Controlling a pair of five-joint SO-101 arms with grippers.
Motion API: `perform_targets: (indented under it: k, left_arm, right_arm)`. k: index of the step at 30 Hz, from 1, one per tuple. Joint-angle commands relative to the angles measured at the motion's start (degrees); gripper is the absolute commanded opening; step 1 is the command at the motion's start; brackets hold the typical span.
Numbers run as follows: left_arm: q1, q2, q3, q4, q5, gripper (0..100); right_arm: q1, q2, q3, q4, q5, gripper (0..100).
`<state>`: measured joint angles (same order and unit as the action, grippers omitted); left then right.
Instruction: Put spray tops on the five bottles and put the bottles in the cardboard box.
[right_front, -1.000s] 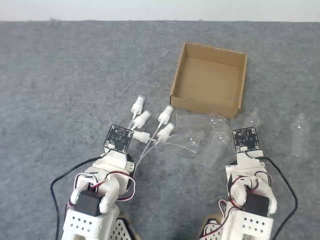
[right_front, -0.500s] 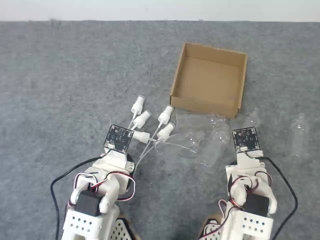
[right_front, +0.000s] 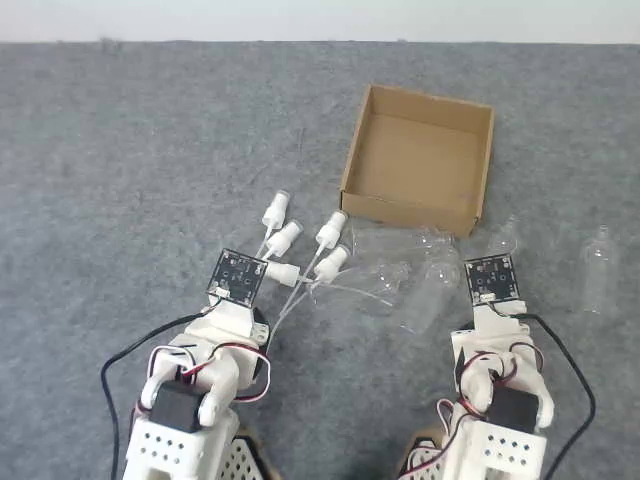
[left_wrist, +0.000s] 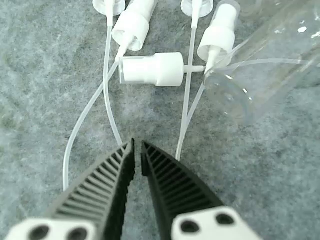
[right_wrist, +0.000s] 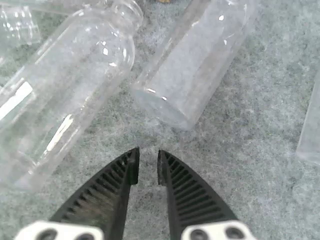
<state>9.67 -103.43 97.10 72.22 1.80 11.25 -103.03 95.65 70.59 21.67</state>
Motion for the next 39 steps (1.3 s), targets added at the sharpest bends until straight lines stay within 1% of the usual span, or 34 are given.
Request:
perform_targets:
  k: [1, 10, 16, 21, 23, 25, 31, 33, 36, 39]
  left_arm:
    - [-0.26, -0.97, -0.57, 0.18, 0.00, 1]
    - [2.64, -1.05, -0.57, 0.18, 0.00, 1]
    - [2.99, -1.05, -0.57, 0.18, 0.00, 1]
    - [2.55, -1.05, -0.57, 0.18, -0.26, 1]
    - [2.55, -1.05, -0.57, 0.00, -0.35, 1]
    - [2.46, -1.05, -0.57, -0.18, -0.35, 1]
    - [2.46, -0.97, -0.57, -0.18, -0.35, 1]
    - [2.46, -0.97, -0.57, -0.09, -0.35, 1]
    - [2.46, -0.97, -0.57, 0.00, -0.35, 1]
    - [2.46, -0.97, -0.57, 0.00, -0.35, 1]
  right_arm:
    - [-0.13, -0.66, 0.79, -0.04, 0.35, 2.5]
    - [-0.13, -0.40, 0.79, 0.04, 0.35, 2.6]
    - [-0.22, -0.75, 0.79, -0.66, 0.62, 2.8]
    - [-0.04, -0.75, 0.35, -9.10, 0.62, 2.8]
    - [0.31, -0.75, -1.76, -11.47, 0.62, 2.8]
    - [0.22, -0.57, -5.27, -11.30, 0.62, 2.8]
    - [0.31, 1.36, -20.04, -5.85, 0.70, 2.8]
    - [0.40, 5.49, -25.14, -5.58, 0.62, 2.8]
    - [0.66, 18.86, -33.76, -5.49, 0.62, 3.6]
    - [3.91, 37.14, -44.75, -4.88, 0.62, 11.3]
